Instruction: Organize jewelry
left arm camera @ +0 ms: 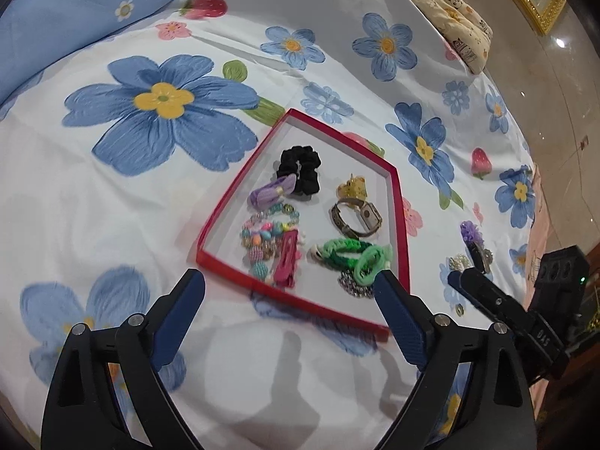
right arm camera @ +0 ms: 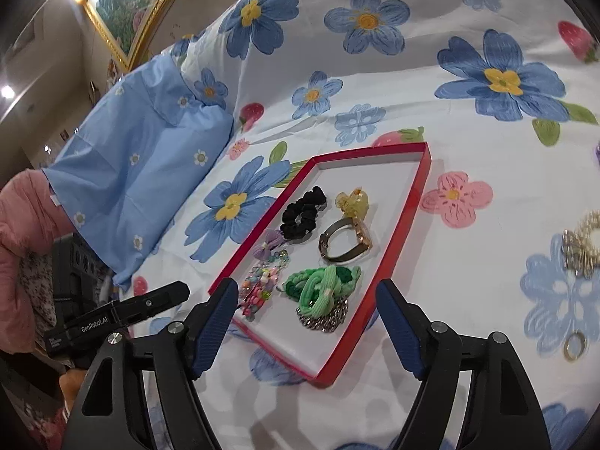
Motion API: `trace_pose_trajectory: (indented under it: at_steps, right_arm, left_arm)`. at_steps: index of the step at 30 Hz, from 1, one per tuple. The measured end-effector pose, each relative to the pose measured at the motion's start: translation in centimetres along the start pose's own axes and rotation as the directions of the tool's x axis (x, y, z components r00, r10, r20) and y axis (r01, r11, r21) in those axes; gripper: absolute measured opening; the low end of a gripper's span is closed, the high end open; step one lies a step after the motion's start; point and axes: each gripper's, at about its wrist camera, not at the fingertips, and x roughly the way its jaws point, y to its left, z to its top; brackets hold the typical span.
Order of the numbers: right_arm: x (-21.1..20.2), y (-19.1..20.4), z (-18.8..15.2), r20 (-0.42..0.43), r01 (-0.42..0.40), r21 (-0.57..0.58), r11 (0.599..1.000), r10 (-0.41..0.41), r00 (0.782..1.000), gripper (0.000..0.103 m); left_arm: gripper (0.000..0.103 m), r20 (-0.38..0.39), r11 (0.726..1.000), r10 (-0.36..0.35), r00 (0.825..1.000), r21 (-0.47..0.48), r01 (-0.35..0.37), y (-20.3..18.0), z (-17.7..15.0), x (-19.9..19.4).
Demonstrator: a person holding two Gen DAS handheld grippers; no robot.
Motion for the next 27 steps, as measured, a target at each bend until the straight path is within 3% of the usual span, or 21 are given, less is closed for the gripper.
trace_pose_trajectory:
  at_steps: [6, 12, 20, 25, 26, 27]
  right_arm:
    - [-0.6, -0.3, -1.8, 0.006, -0.018, 0.032, 0.999, 0.018, 1.000, 0.079]
    - [-2.3, 0.7, -2.9, 0.068, -0.021, -0.010, 1.000, 0.021, 0.997, 0.086]
    - [-4.5, 2.0, -3.7, 0.140, 0.031, -0.087, 0.996, -0.018, 0.990, 0.090]
    - [-6.9, 3.6, -2.8, 0.205, 0.071, -0.140, 0.988, -0.041, 0.978, 0.091]
    - [-7.7, 4.1, -2.4, 0.227, 0.084, -0.153, 0.985, -0.048, 0.973, 0.095]
    - [-8.6, 4.7, -1.8, 0.254, 0.108, -0.165, 0.980, -0.063, 0.965, 0.099]
  left_arm:
    - [0.093, 0.006, 1.000, 0.008, 1.000, -0.004, -0.008, -0.3, -1.7, -1.1]
    - [0.093, 0.039, 0.996, 0.070, 0.997, 0.051, -0.072, -1.1, -3.2, -2.4]
    - [0.094, 0.085, 0.992, 0.089, 0.992, 0.080, -0.096, -1.9, -3.6, -4.1]
    - [0.094, 0.152, 0.984, 0.061, 0.986, 0.158, -0.085, -4.1, -2.7, -6.9]
    - [0.096, 0.171, 0.980, 0.060, 0.983, 0.176, -0.090, -4.6, -2.4, -7.5]
    - [0.103, 0.196, 0.974, 0.065, 0.979, 0.200, -0.105, -5.3, -2.1, -8.2]
